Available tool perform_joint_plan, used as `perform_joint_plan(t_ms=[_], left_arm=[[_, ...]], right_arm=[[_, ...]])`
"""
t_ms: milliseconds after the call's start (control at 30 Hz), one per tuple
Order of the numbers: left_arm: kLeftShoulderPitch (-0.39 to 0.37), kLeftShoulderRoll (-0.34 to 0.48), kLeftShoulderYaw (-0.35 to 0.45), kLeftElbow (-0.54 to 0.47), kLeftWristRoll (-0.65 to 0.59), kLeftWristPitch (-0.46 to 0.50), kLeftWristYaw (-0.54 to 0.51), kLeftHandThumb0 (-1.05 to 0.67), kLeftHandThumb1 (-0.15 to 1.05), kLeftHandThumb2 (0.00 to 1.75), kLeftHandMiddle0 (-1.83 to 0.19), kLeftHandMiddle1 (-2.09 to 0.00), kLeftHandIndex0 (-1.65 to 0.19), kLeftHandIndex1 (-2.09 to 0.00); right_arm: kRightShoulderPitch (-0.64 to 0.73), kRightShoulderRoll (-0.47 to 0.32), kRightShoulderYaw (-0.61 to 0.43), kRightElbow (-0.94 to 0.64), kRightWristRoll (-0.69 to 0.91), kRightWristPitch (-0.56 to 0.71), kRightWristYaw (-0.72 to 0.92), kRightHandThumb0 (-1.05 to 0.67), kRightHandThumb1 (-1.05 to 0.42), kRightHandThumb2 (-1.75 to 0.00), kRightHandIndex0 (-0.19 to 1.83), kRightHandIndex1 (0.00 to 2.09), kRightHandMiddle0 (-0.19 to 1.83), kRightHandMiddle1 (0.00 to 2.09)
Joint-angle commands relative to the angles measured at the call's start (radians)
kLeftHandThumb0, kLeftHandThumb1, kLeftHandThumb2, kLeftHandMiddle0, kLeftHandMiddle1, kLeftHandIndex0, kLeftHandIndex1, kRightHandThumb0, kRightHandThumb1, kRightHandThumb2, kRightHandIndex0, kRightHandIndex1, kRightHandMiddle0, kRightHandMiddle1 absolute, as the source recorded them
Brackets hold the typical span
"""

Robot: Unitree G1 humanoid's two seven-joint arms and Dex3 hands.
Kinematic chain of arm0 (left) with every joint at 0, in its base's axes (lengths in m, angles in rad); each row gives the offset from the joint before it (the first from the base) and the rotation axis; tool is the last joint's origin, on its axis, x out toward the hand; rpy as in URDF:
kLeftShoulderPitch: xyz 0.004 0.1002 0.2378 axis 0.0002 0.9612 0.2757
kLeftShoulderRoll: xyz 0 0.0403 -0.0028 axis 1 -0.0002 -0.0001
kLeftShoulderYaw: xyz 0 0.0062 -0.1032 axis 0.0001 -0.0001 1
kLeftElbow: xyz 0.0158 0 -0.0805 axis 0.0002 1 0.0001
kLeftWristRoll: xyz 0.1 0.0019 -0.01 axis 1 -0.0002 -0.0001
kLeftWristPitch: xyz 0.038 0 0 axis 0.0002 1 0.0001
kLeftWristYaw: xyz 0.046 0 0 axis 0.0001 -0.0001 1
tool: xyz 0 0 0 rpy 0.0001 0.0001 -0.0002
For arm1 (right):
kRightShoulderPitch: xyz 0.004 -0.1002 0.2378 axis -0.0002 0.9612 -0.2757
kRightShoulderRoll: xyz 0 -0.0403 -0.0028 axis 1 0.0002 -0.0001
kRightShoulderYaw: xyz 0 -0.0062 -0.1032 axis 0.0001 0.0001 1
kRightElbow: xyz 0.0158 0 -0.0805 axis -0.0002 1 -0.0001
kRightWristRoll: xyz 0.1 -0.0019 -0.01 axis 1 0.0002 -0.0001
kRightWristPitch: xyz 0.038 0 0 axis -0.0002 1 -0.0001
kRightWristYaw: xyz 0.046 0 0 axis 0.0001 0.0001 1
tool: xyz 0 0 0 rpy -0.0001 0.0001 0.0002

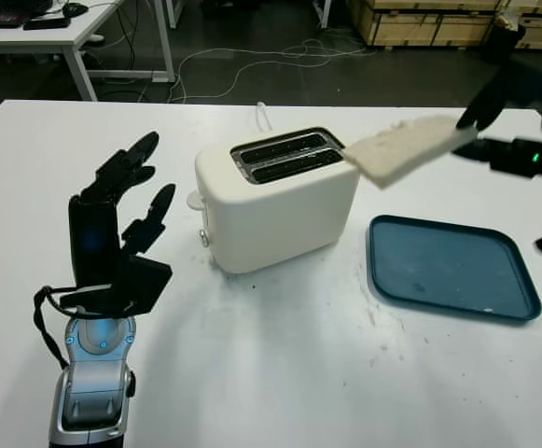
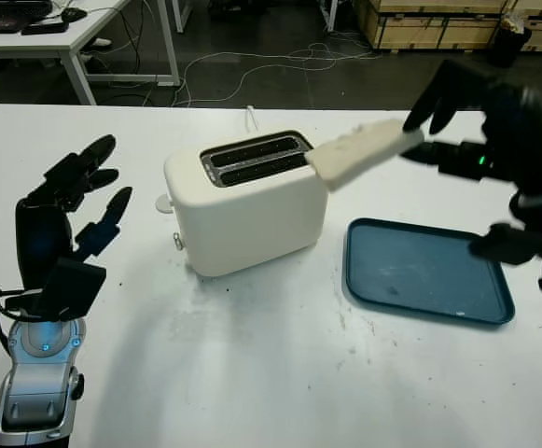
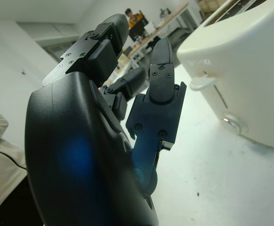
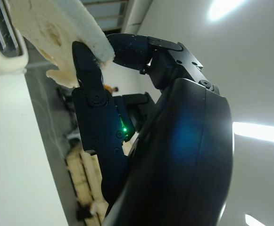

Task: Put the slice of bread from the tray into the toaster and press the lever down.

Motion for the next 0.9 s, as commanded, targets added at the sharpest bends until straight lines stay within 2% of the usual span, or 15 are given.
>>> perform_joint_plan(t_ms=[0,133,167,233,433,500,600,767,867], left_arm=[[-0.006,-0.001,0.001,-0.007,0.002,-0.005,0.001,-0.39,0.92,0.23,-0.39,-0.85,-0.66,-0.01],[-0.005,-0.003,-0.001,-0.011,0.009,0.001,0.004,-0.38,0.92,0.23,-0.4,-0.85,-0.67,-0.01],[-0.005,-0.003,-0.001,-0.011,0.007,0.0,0.003,-0.38,0.92,0.23,-0.4,-0.85,-0.67,-0.01],[-0.004,-0.003,-0.001,-0.011,0.009,0.001,0.004,-0.38,0.92,0.23,-0.4,-0.85,-0.67,-0.01],[-0.002,-0.002,0.0,-0.015,0.01,0.004,0.003,-0.38,0.92,0.23,-0.4,-0.84,-0.67,-0.01],[-0.001,-0.005,-0.001,-0.018,0.009,0.008,0.003,-0.39,0.92,0.23,-0.4,-0.83,-0.67,-0.01],[-0.002,-0.007,-0.001,-0.015,0.012,0.004,0.008,-0.39,0.92,0.22,-0.41,-0.83,-0.67,-0.01],[-0.002,-0.002,0.002,-0.009,0.011,-0.009,0.007,-0.39,0.92,0.22,-0.42,-0.83,-0.68,-0.01],[-0.001,-0.004,-0.001,-0.016,0.021,0.004,0.008,-0.39,0.92,0.22,-0.42,-0.83,-0.68,-0.01]], right_arm=[[-0.064,0.02,-0.014,-0.008,0.058,0.068,0.067,-0.17,-0.9,0.0,0.71,1.75,0.7,1.49],[-0.143,0.052,-0.021,-0.025,0.124,0.201,0.172,-0.14,-0.88,0.0,0.88,1.53,0.87,1.21],[-0.166,0.062,-0.02,-0.024,0.133,0.229,0.195,-0.15,-0.87,0.0,0.93,1.45,0.93,1.09],[-0.206,0.079,-0.019,-0.02,0.149,0.277,0.242,-0.16,-0.87,0.0,0.97,1.41,0.98,1.01],[-0.319,0.132,0.001,-0.009,0.175,0.493,0.36,-0.13,-0.88,0.0,0.99,1.41,0.98,1.08],[-0.35,0.158,0.016,0.016,0.152,0.53,0.373,-0.13,-0.89,0.0,1.03,1.46,0.92,1.31],[-0.387,0.189,0.037,0.04,0.143,0.615,0.399,-0.1,-0.92,-0.03,1.07,1.49,0.91,1.43],[-0.416,0.255,0.066,0.09,0.087,0.658,0.38,-0.07,-0.92,-0.05,1.11,1.52,0.92,1.55],[-0.428,0.284,0.074,0.129,0.061,0.681,0.383,-0.12,-0.92,-0.09,1.12,1.56,0.91,1.62]])
